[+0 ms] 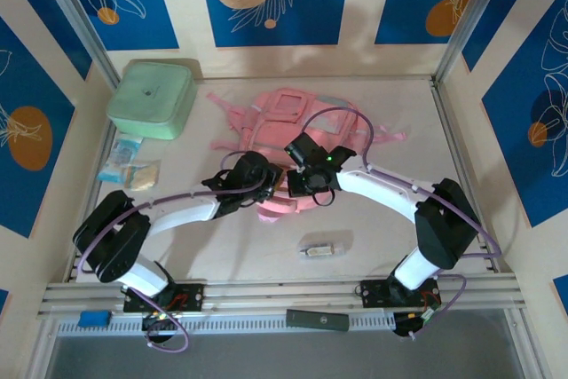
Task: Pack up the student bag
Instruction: Zip the student bag at the center of the table.
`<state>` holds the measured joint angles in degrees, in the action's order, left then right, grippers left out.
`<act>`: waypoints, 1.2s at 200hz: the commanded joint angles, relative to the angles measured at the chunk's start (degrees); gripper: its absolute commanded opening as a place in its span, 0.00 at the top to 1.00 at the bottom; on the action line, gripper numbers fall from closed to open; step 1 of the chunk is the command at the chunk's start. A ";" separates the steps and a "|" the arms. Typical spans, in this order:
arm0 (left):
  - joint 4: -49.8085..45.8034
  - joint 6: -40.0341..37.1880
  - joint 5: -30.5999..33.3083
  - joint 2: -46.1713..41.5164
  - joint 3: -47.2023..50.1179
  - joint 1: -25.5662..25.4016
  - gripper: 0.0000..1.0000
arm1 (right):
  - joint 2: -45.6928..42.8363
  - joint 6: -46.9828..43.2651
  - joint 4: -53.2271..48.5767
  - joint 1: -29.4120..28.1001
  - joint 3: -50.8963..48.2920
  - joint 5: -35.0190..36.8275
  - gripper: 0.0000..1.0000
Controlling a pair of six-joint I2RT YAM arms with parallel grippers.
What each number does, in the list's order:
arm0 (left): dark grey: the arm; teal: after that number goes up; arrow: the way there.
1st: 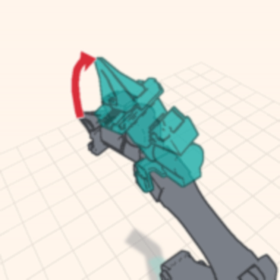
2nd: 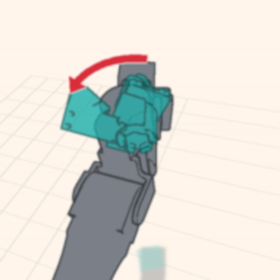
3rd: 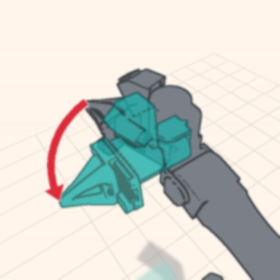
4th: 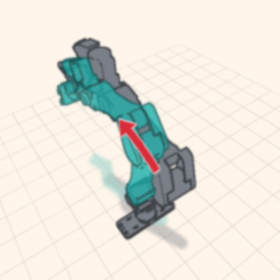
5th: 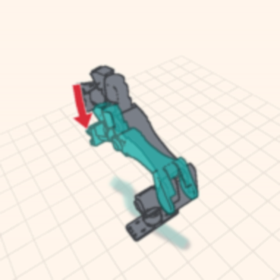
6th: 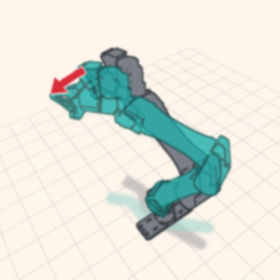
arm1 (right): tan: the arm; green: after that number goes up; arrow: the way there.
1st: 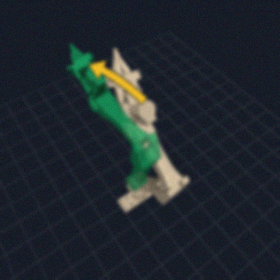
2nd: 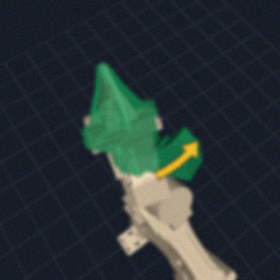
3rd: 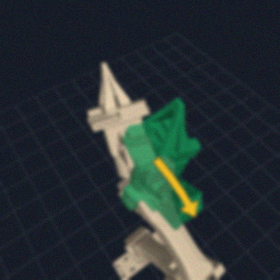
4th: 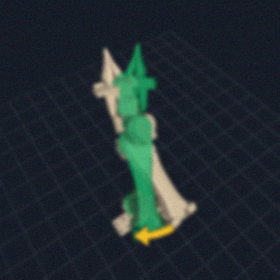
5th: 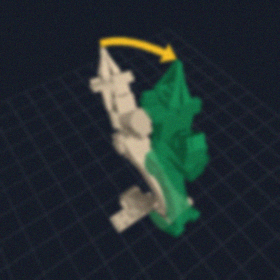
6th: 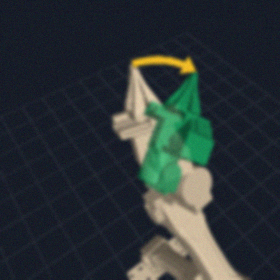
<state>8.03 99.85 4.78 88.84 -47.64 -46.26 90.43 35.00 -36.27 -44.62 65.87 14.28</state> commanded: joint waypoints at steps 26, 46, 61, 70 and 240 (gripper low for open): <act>-1.15 -1.88 2.87 3.36 -4.87 -0.25 0.74 | -2.10 0.25 -1.00 -1.03 0.70 -0.84 1.00; -2.77 -4.27 4.77 2.29 -4.68 0.06 0.87 | -2.15 0.03 -2.77 -1.30 1.75 0.47 1.00; -3.77 -5.74 5.30 0.81 -3.54 0.93 0.98 | -2.03 -0.54 -4.92 -1.39 2.62 1.65 1.00; -3.81 -7.04 5.54 -0.40 -2.56 1.74 1.00 | -1.91 -0.55 -7.06 -1.35 3.52 2.81 1.00; -20.69 -43.21 -15.77 -9.82 -3.72 29.00 1.00 | -0.50 -5.84 -10.19 16.03 5.37 2.87 1.00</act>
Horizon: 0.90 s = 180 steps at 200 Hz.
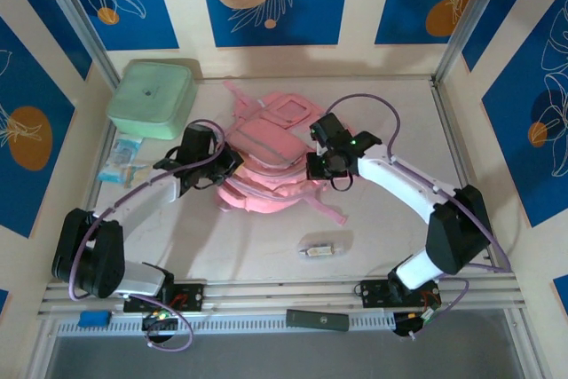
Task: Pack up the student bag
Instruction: Zip the student bag at the center of the table.
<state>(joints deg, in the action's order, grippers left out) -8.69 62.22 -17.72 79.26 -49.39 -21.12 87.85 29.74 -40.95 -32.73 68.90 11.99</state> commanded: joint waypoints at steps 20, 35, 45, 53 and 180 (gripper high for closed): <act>-5.65 -7.02 5.70 1.01 -3.55 4.60 1.00 | 4.30 -0.82 -4.44 6.66 3.76 4.18 1.00; -5.45 -7.55 5.82 0.99 -3.48 4.64 1.00 | 5.83 -0.57 -4.38 8.38 4.90 2.23 1.00; -5.58 -7.99 6.34 0.58 -3.39 4.74 1.00 | 6.54 -0.61 -4.30 8.81 5.32 1.81 1.00; -6.32 -8.79 7.08 0.40 -3.75 4.85 1.00 | 6.77 -0.65 -4.38 8.84 5.52 1.85 1.00; -7.63 -17.87 2.77 6.81 -12.83 5.66 0.87 | 4.99 1.79 -3.93 -1.08 4.57 -4.37 0.83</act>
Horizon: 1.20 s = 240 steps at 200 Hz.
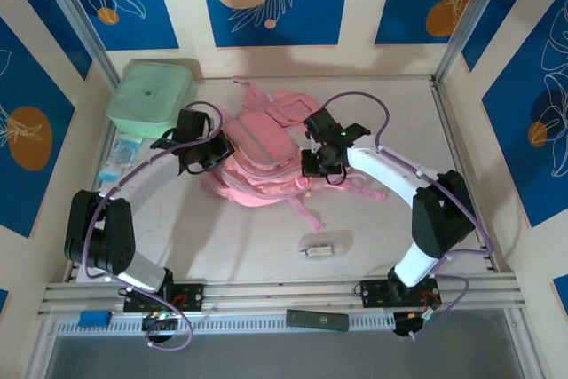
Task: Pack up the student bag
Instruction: Zip the student bag at the center of the table, then rotate the student bag at the center of the table.
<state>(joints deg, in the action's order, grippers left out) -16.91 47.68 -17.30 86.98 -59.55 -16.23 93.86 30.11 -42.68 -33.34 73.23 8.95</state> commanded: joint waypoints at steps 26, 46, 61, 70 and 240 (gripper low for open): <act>-2.08 -5.05 2.90 -4.58 -1.47 0.76 0.64 | -4.59 1.14 -1.55 -0.02 -1.03 -2.71 0.71; -3.61 -5.23 3.46 -8.58 0.87 0.75 0.55 | -7.29 2.08 -1.83 1.51 -2.80 -5.75 0.68; -3.89 -4.17 2.92 -11.58 3.46 0.39 0.54 | -9.39 3.00 -1.13 2.29 -5.09 -7.22 0.66; -2.99 -2.88 2.14 -13.17 5.52 -0.06 0.53 | -10.17 3.73 0.01 2.44 -6.76 -8.09 0.64; 10.23 10.65 12.50 -12.28 12.09 -21.00 0.50 | 6.37 19.95 10.99 5.48 5.87 -21.37 0.57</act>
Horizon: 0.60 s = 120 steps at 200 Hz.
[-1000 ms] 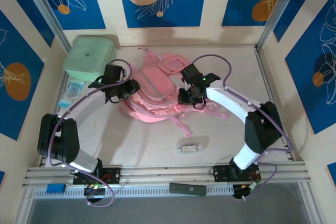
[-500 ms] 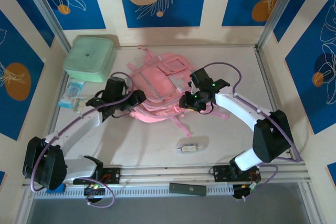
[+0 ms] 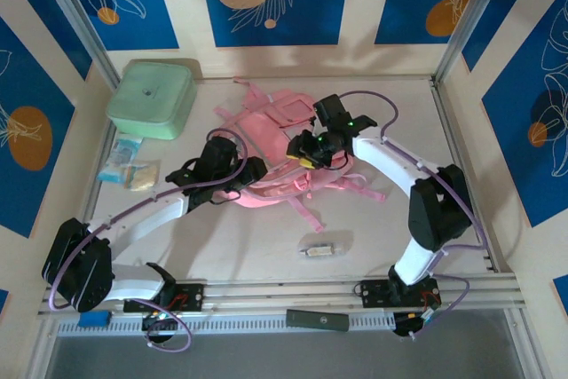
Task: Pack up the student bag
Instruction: Rotate the student bag at the center of the table.
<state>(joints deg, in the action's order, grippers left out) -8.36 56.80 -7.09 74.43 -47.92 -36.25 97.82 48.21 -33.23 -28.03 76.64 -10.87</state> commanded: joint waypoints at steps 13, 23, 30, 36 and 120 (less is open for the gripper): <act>1.85 1.90 2.90 0.19 0.55 -1.46 0.50 | 4.41 1.95 0.85 0.33 4.02 -0.98 0.59; 1.68 2.38 3.64 0.23 0.64 -1.80 0.50 | 5.93 1.60 1.40 0.50 5.09 -1.68 0.62; 1.05 2.91 4.28 0.29 0.64 -1.92 0.50 | 6.84 1.21 1.14 0.44 5.95 -1.62 0.63; 0.86 3.37 4.60 0.39 0.88 -2.03 0.50 | 7.61 0.73 0.67 0.28 6.75 -1.36 0.64; 10.28 2.21 6.58 9.73 0.61 0.33 0.46 | 6.99 1.92 4.35 0.34 5.40 -3.88 1.00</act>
<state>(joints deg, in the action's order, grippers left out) -4.05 61.01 -0.56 79.88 -44.93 -37.08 106.41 49.39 -32.80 -27.94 82.50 -11.92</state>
